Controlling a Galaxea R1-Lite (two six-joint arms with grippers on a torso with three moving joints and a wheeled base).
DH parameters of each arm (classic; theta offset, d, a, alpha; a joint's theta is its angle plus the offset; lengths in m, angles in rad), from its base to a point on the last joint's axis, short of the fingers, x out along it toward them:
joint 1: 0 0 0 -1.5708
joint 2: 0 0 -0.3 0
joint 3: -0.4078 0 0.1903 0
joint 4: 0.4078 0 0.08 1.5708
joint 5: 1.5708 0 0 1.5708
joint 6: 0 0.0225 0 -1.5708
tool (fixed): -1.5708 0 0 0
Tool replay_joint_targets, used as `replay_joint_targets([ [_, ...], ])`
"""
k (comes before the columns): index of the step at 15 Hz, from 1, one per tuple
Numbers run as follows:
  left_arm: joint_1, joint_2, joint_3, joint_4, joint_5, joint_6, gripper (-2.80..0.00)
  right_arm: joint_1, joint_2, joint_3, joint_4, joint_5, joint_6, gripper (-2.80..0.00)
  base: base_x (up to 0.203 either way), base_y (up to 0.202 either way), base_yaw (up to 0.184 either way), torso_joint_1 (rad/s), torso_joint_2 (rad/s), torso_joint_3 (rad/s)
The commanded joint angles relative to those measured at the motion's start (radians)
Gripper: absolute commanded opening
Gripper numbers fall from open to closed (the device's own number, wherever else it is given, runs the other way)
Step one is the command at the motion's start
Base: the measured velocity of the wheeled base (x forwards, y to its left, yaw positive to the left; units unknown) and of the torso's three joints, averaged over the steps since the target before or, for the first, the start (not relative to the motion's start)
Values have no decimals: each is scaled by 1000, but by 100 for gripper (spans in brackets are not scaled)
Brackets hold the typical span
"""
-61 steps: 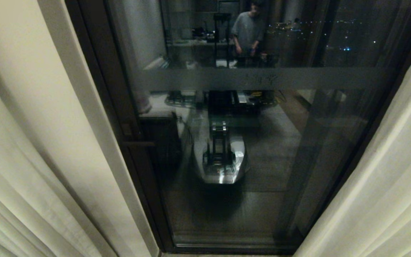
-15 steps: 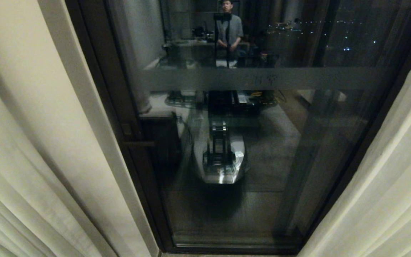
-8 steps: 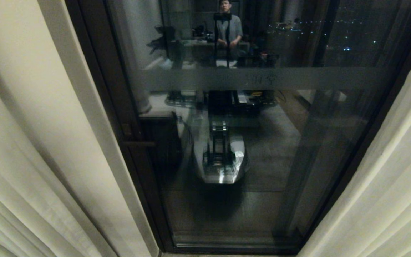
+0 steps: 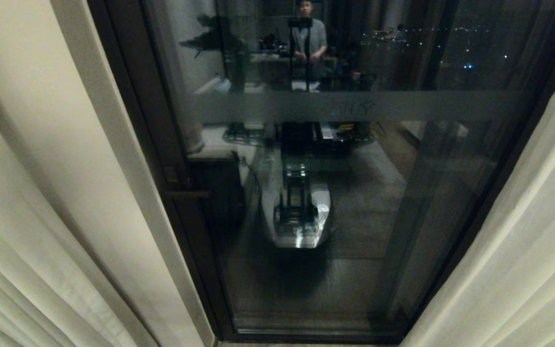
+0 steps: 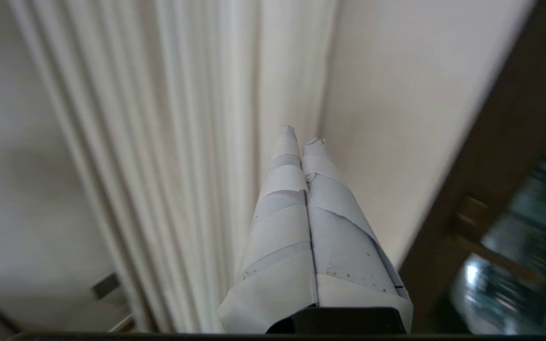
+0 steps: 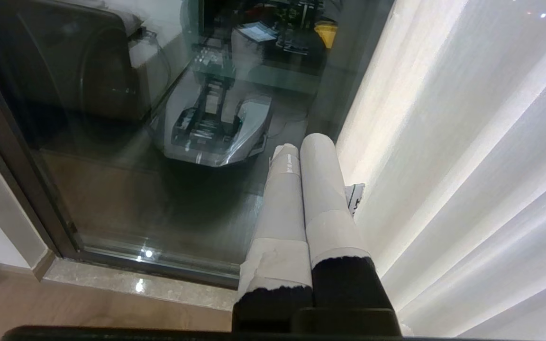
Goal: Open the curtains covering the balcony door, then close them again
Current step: Close the inner curtains on both sides
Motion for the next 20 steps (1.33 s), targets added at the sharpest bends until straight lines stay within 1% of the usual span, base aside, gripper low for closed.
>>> replay_joint_targets([
  [1,65,99,-45,0,1,0,-280,0,2,0,0,1,-2,-280,0,0,0,0,0,0],
  [3,119,132,-60,-1,-4,-3,-280,0,2,0,0,1,-2,-280,0,0,0,0,0,0],
  [6,175,185,-87,-18,-9,-5,-280,0,2,0,0,1,-2,-280,0,0,0,0,0,0],
  [7,192,204,-101,-18,-9,-2,-280,0,2,0,0,1,-2,-280,0,0,0,0,0,0],
  [9,201,225,-115,-19,-6,3,-280,0,2,0,0,1,-2,-280,0,0,0,0,0,0],
  [10,201,226,-114,-19,-5,5,0,0,2,0,0,1,-2,-280,0,0,0,0,0,0],
  [16,201,235,-114,-19,-5,16,0,0,2,0,0,1,-2,-280,0,0,0,0,0,0],
  [18,202,255,-140,-19,-1,16,0,0,2,0,0,1,-2,-280,0,0,0,0,0,0],
  [19,212,276,-167,-19,2,18,0,0,2,0,0,1,-2,-280,0,0,0,0,0,0],
  [20,244,298,-192,-19,5,33,0,0,2,0,0,1,-2,-280,0,0,0,0,0,0],
])
